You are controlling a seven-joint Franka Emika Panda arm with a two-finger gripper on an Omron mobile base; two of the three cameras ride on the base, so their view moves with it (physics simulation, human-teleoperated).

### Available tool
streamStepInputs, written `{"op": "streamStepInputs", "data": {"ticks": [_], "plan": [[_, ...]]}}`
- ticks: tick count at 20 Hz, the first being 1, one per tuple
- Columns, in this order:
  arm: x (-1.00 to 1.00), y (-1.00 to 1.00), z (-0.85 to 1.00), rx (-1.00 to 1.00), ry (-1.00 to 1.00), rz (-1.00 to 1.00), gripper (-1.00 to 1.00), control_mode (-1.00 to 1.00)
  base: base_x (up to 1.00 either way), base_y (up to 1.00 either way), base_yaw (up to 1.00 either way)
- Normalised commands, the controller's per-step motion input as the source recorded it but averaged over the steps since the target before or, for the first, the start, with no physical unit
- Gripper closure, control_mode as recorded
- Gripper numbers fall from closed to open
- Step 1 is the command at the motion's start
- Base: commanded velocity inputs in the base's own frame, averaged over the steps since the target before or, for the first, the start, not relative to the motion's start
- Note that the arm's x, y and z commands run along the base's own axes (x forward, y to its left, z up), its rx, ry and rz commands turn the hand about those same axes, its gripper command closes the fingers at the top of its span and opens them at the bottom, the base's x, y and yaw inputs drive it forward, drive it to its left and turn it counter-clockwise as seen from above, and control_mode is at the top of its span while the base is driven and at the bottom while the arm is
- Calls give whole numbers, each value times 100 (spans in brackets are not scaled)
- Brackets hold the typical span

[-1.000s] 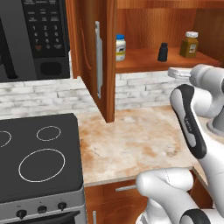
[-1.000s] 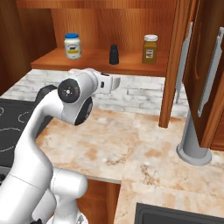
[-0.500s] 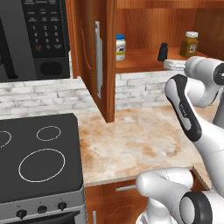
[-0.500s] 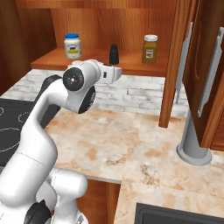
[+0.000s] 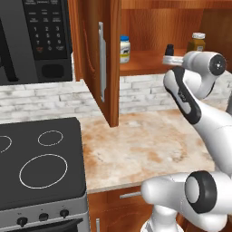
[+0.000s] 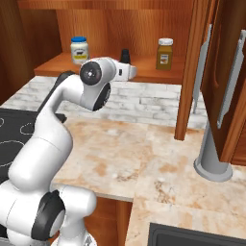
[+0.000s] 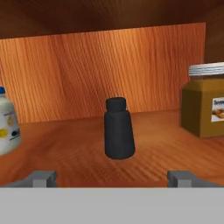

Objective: Collect the turmeric, mayonnaise, and shaker from the cabinet and place them next to the stove.

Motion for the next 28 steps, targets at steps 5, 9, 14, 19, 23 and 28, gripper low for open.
{"op": "streamStepInputs", "data": {"ticks": [5, 9, 14, 19, 23, 28], "plan": [[38, -19, 22, 0, 0, 4, -100, -100, 0, 0, 0], [32, -19, 5, 0, 1, 2, -100, -100, 0, 0, 0], [22, -1, 0, 0, 2, 0, -100, -100, 0, 0, 0], [39, 0, 0, 0, 0, 0, -100, -100, 0, 0, 0], [32, 0, 0, 0, 0, 0, -100, -100, 0, 0, 0], [21, 0, 0, 0, 1, 0, -100, -100, 0, 0, 0]]}}
